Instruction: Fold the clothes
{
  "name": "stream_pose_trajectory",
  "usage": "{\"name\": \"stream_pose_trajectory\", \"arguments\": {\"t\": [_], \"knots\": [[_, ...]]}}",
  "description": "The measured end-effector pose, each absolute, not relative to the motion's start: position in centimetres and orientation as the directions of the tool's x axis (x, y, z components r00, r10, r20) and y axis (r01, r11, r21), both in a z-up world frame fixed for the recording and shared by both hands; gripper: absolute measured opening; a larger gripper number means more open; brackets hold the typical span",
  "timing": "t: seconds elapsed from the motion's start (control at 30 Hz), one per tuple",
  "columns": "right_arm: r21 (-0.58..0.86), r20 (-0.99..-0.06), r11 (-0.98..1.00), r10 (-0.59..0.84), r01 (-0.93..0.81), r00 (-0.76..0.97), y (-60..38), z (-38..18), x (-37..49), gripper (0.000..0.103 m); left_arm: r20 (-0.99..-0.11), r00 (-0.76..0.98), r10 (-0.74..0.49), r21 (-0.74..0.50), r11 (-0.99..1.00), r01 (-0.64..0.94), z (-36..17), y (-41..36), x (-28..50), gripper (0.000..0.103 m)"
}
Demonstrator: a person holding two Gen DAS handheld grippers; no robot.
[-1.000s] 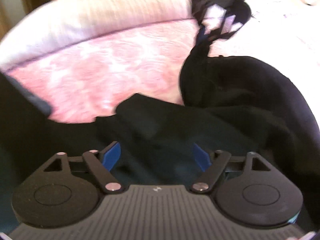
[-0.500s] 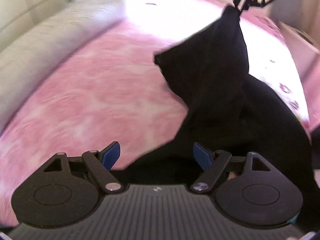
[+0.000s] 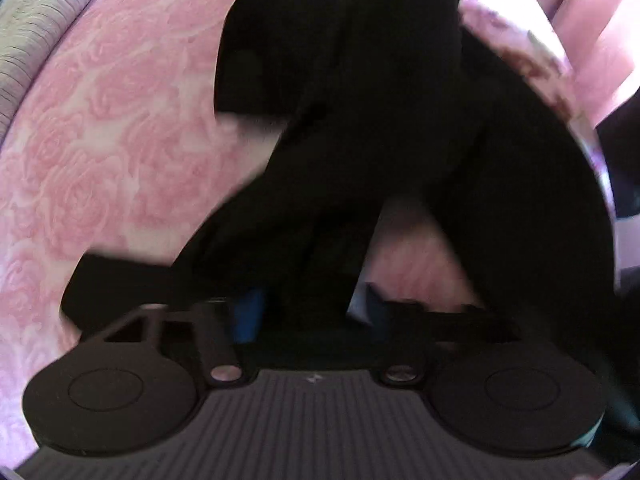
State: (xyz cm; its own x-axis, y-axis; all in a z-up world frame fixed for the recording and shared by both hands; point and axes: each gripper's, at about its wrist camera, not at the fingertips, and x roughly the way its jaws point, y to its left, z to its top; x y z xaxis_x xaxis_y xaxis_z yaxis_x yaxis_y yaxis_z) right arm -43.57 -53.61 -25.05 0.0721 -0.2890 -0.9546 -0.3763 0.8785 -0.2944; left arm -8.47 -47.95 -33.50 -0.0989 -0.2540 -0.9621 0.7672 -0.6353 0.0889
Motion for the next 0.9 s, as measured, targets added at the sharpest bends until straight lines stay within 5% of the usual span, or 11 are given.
{"name": "stream_pose_trajectory", "arguments": {"t": [0.2, 0.4, 0.5, 0.53, 0.6, 0.63, 0.7, 0.77, 0.87, 0.9], "knots": [[-0.27, -0.961, 0.923, -0.275, -0.275, 0.022, -55.8, -26.3, -49.0, 0.005, -0.98, -0.037, -0.193, 0.069, -0.514, 0.855, -31.7, -45.0, -8.2, 0.026], [-0.22, -0.974, 0.962, -0.226, -0.162, -0.019, -56.3, -29.1, -50.1, 0.006, -0.982, 0.179, 0.068, 0.161, -0.212, 0.964, -32.8, -39.2, -2.9, 0.025], [-0.205, -0.977, 0.971, -0.21, -0.125, -0.032, -56.2, -30.3, -50.2, 0.007, -0.982, 0.172, 0.075, 0.162, -0.122, 0.979, -31.2, -36.6, -1.4, 0.025], [-0.205, -0.977, 0.97, -0.211, -0.13, -0.033, -56.0, -30.6, -50.2, 0.007, -0.987, 0.16, 0.029, 0.155, -0.128, 0.98, -30.5, -37.2, -1.7, 0.027], [-0.199, -0.978, 0.971, -0.205, -0.132, -0.03, -55.6, -31.2, -50.0, 0.01, -0.989, 0.134, -0.064, 0.142, -0.14, 0.98, -28.9, -38.2, -2.2, 0.056], [-0.195, -0.98, 0.972, -0.2, -0.131, -0.026, -55.4, -31.4, -49.9, 0.013, -0.987, 0.117, -0.113, 0.133, -0.145, 0.98, -28.2, -38.9, -2.5, 0.063], [-0.182, -0.983, 0.975, -0.184, -0.128, -0.007, -54.8, -31.5, -49.3, 0.039, -0.975, 0.072, -0.209, 0.104, -0.144, 0.984, -28.1, -41.7, -2.9, 0.08], [-0.174, -0.985, 0.974, -0.173, -0.144, 0.021, -54.2, -31.3, -48.5, 0.057, -0.965, 0.036, -0.26, 0.074, -0.134, 0.988, -29.2, -44.9, -3.2, 0.082], [-0.176, -0.984, 0.971, -0.167, -0.159, 0.065, -53.2, -31.3, -46.8, 0.065, -0.963, 0.036, -0.266, 0.06, -0.082, 0.995, -32.1, -48.8, -3.3, 0.078], [-0.181, -0.983, 0.97, -0.171, -0.165, 0.071, -53.0, -31.7, -46.2, 0.066, -0.968, 0.05, -0.246, 0.069, -0.068, 0.995, -33.2, -49.4, -3.3, 0.057]]}}
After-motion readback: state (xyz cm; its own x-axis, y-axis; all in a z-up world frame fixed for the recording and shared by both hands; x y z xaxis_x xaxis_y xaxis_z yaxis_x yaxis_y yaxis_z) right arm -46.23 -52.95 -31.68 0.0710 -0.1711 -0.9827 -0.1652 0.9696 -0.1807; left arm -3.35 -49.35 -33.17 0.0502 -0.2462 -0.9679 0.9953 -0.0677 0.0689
